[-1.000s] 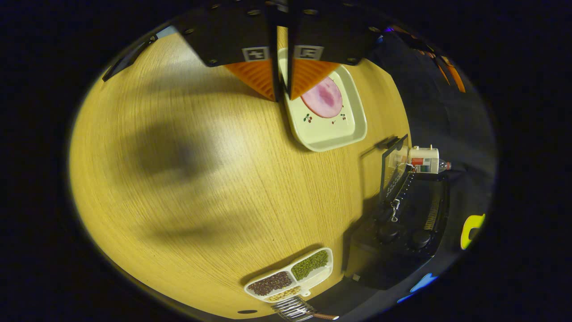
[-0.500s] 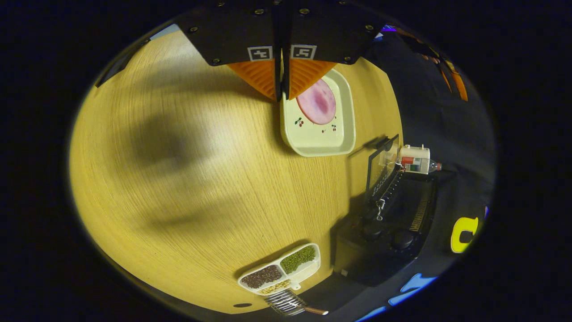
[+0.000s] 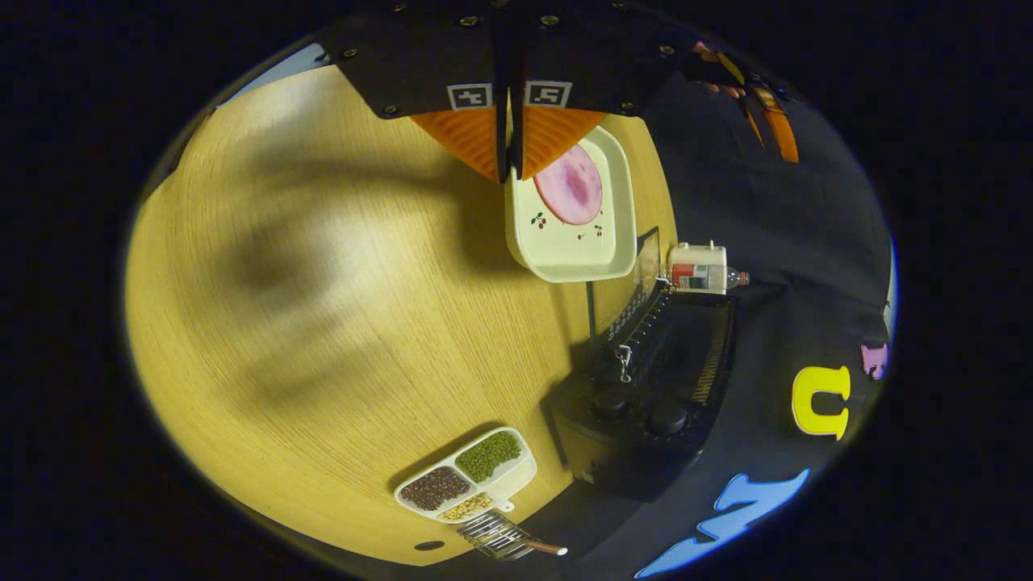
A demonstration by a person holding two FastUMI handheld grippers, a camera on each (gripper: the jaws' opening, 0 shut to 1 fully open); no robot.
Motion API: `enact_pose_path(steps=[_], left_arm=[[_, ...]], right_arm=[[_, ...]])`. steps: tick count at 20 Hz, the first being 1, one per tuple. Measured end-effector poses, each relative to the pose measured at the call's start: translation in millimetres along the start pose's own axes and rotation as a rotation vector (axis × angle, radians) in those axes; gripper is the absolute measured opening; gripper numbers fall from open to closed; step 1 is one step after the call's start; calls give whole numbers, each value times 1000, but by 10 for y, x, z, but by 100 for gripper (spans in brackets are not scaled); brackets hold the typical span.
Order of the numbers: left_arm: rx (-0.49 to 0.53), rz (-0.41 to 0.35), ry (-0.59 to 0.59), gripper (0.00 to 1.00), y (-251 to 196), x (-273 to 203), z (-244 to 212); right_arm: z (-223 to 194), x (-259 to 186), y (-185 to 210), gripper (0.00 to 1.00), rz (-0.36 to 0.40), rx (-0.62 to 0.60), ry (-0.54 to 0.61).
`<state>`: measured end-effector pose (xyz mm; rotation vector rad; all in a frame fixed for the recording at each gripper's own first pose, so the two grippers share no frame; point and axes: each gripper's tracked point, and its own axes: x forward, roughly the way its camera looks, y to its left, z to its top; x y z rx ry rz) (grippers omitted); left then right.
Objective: Open the electric oven with the left hand, put the food in, and close the electric oven.
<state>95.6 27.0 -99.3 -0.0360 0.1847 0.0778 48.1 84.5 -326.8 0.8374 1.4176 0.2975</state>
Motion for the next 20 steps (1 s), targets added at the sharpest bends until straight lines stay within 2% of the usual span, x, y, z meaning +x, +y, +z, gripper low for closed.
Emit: enact_pose_path(steps=[2, 4, 7, 9, 11, 12, 13, 15, 16, 20], left_arm=[[2, -1, -4, 91, 32, 60, 15], [-3, -2, -6, 99, 68, 135, 29], [-14, -3, -4, 99, 150, 244, 22], [-13, -6, 1, 91, 206, 325, 4], [-7, -6, 1, 91, 280, 404, 5], [-7, -8, 3, 95, 325, 438, -3], [-7, -9, 6, 91, 366, 487, -14], [-4, -10, 9, 91, 457, 558, -15], [-3, -12, 8, 95, 500, 599, -22], [2, -12, 7, 95, 690, 729, -5]], right_arm=[[20, 38, 179, 1, 16, 8, -17], [59, 106, 357, 1, 32, 20, -30], [131, 229, 615, 1, 47, 51, -53], [163, 322, 755, 0, 45, 73, -71], [221, 429, 904, 1, 52, 103, -102], [253, 492, 984, 1, 54, 124, -125], [278, 553, 1059, 0, 57, 146, -143], [318, 678, 1222, 1, 65, 186, -167], [340, 736, 1299, 1, 72, 203, -177], [415, 943, 1526, 1, 70, 258, -217]])
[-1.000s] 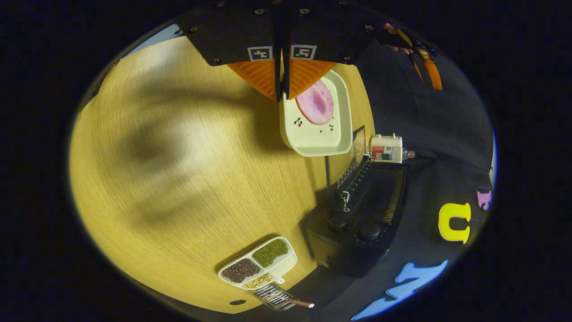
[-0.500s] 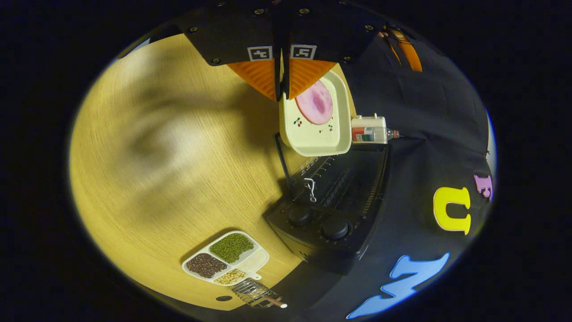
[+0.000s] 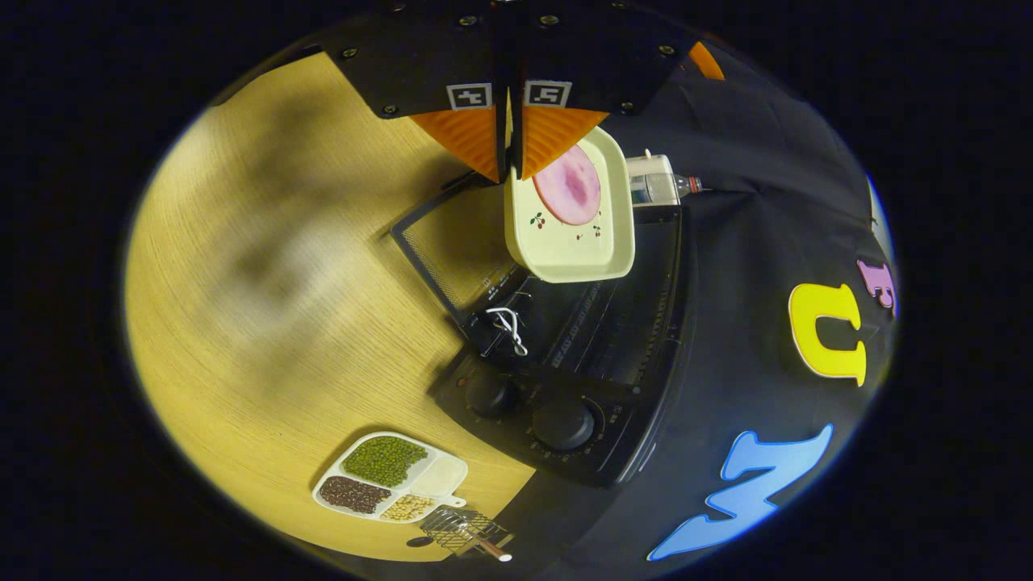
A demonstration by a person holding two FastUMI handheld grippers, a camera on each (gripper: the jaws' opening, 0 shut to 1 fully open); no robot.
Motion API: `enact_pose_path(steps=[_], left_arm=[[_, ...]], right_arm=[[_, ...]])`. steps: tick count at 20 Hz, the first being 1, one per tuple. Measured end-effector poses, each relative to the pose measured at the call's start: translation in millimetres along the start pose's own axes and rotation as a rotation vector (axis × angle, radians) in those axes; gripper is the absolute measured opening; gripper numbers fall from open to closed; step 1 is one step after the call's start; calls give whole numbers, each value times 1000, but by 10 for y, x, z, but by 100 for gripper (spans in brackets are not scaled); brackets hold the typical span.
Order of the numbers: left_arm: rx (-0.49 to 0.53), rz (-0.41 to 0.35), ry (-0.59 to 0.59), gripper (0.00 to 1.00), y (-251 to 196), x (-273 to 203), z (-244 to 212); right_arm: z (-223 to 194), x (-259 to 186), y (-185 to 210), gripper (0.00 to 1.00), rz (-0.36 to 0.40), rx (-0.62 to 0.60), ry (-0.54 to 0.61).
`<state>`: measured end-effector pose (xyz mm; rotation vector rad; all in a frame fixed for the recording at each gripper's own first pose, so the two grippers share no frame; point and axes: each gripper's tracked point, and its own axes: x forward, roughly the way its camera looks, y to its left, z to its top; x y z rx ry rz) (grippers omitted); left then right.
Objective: Open the electric oven with the left hand, put the food in, and close the electric oven.
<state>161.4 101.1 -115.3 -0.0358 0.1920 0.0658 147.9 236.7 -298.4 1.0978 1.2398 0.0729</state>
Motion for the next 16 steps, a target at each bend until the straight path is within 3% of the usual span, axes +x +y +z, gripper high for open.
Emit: enact_pose_path(steps=[4, 8, 10, 16], left_arm=[[11, 9, -6, 99, 209, 88, 2], [26, 22, -9, 91, 400, 139, 48], [34, 37, -15, 95, 508, 156, 59], [46, 89, -1, 91, 777, 170, 62]], right_arm=[[8, 230, 189, 1, 8, 73, -56], [88, 414, 307, 1, 4, 136, -128], [151, 503, 368, 1, 1, 175, -154], [430, 746, 642, 1, 54, 307, -275]])
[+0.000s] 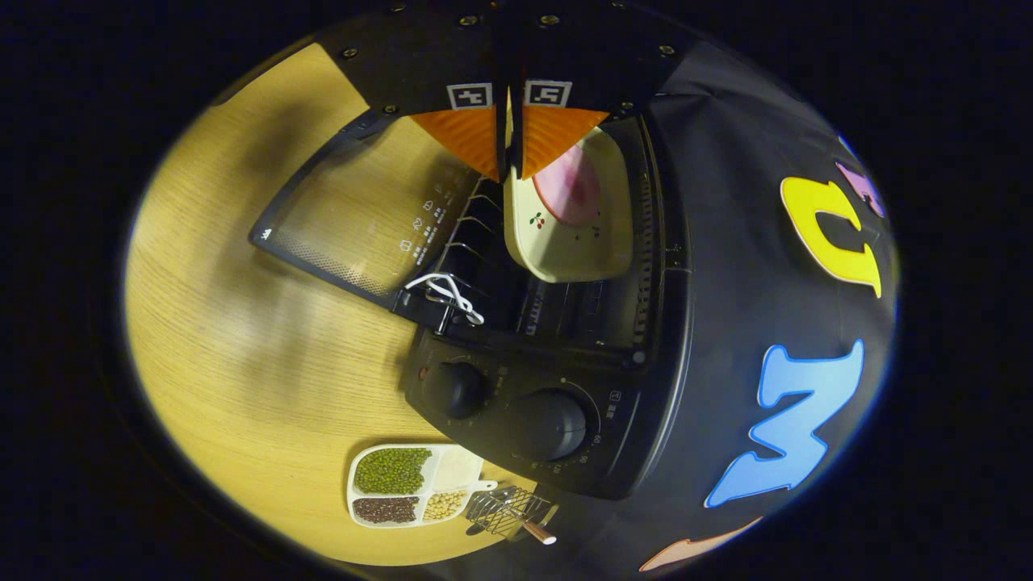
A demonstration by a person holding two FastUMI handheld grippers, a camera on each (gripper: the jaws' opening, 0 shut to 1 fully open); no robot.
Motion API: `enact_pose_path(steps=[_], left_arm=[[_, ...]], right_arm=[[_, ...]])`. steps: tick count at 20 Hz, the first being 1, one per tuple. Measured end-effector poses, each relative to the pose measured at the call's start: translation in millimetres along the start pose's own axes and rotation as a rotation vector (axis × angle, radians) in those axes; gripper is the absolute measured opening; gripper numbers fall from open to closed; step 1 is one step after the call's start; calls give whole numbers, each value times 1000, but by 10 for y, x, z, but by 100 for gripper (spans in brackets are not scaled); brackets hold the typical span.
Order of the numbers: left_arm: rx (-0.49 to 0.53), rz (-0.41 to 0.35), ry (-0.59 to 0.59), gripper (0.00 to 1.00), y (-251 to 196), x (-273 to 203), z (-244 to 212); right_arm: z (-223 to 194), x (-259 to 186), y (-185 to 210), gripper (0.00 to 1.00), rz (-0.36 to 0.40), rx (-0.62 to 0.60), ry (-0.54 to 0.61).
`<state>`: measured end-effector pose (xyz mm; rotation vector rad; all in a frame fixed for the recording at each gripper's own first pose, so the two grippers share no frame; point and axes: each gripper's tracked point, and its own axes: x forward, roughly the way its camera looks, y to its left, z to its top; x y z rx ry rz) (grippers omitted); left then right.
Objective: Open the electric oven with the left hand, put the food in, and close the electric oven.
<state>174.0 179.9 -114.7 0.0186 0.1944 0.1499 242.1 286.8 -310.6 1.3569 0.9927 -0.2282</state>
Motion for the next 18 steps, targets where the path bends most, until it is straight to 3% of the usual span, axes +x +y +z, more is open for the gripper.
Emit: enact_pose_path(steps=[1, 14, 18], left_arm=[[9, 7, -4, 95, 26, -4, 6], [72, 106, -22, 99, 316, -181, 106], [86, 109, -37, 99, 290, -230, 122]], right_arm=[[-18, 53, 19, 1, -1, 24, 1], [155, 344, 122, 1, -3, 78, -148], [80, 344, 264, 12, 77, 93, -110]])
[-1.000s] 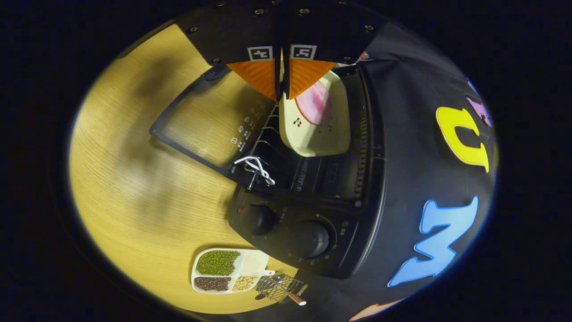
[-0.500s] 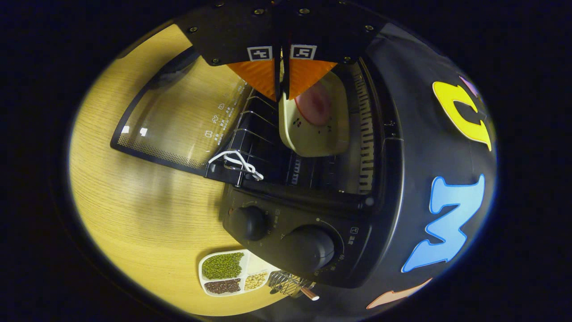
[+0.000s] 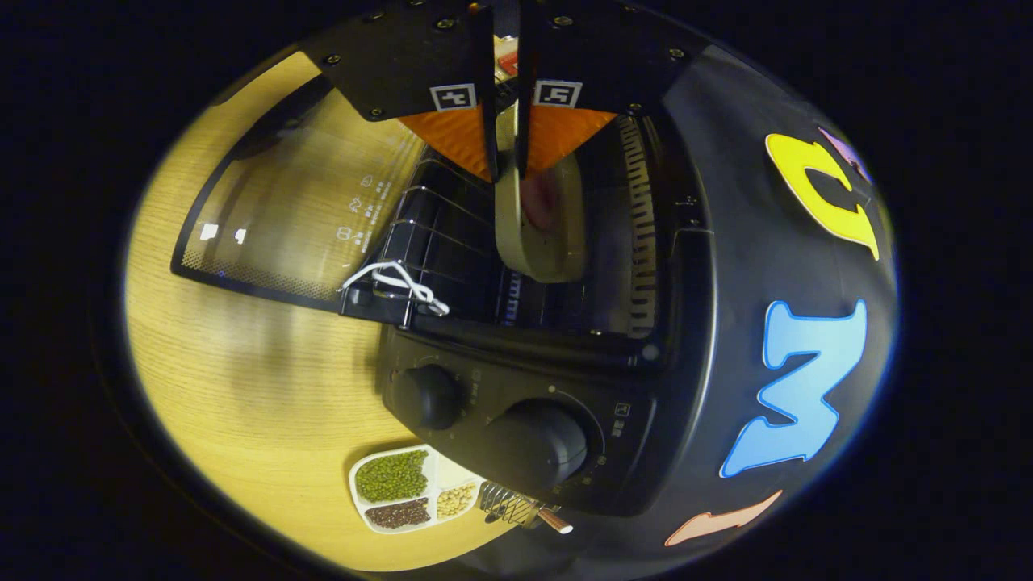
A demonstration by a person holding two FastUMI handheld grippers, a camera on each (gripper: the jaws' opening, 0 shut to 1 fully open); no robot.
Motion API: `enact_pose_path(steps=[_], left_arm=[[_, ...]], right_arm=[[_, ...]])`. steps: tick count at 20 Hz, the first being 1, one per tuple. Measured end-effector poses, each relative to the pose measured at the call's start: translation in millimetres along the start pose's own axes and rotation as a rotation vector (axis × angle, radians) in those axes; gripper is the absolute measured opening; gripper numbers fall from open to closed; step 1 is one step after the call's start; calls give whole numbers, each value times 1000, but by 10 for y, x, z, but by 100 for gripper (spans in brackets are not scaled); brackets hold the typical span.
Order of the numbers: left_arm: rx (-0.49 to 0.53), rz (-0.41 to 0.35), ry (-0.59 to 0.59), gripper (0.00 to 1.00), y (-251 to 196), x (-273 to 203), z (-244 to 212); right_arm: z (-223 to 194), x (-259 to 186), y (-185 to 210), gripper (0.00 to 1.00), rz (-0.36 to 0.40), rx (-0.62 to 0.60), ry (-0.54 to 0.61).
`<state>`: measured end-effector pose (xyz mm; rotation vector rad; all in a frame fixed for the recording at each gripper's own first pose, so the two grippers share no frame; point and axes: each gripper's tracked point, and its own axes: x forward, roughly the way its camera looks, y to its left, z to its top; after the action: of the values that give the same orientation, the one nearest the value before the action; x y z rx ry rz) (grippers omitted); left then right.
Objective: Open the electric oven with the left hand, put the food in, and close the electric oven.
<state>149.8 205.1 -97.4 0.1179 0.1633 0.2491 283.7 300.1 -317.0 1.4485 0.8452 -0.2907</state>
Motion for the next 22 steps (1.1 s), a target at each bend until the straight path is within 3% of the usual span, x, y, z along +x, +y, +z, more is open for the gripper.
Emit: enact_pose_path(steps=[2, 3, 4, 5, 6, 7, 9, 11, 12, 13, 17, 18, 20, 22], left_arm=[[-12, -8, 1, 99, -39, -14, 11], [-19, -16, -1, 99, -76, -41, 5], [-21, -22, -6, 99, -118, -52, 22], [-21, -31, -13, 99, -160, -69, 40], [-20, -41, -19, 95, -208, -90, 59], [-20, -52, -24, 91, -259, -102, 60], [-29, -75, -20, 92, -379, -128, 26], [-50, -95, -11, 94, -522, -153, -10], [-61, -105, -12, 90, -600, -163, -18], [-68, -117, -12, 99, -677, -182, -31], [-81, -188, 20, 95, -1063, -257, -171], [-84, -210, 29, 99, -1177, -273, -197], [-93, -250, 53, 99, -1403, -322, -289], [-102, -289, 85, 95, -1633, -383, -418]], right_arm=[[-107, -21, 20, 13, 18, 2, 45], [-160, -71, 60, 5, 39, -3, 62], [-181, -131, 80, 31, 53, -13, 78], [-232, -198, 98, 37, 70, -26, 92], [-231, -266, 112, 56, 80, -49, 101], [-222, -347, 109, 62, 85, -75, 101], [-177, -508, 108, 62, 100, -153, 91], [-135, -679, 15, 97, 91, -257, 98], [-100, -756, -25, 97, 93, -296, 94], [-56, -836, -61, 97, 99, -330, 90], [191, -1156, -172, 97, 121, -492, 60], [279, -1243, -201, 97, 127, -540, 43], [420, -1418, -247, 97, 146, -627, 11], [568, -1586, -300, 96, 161, -696, -17]])
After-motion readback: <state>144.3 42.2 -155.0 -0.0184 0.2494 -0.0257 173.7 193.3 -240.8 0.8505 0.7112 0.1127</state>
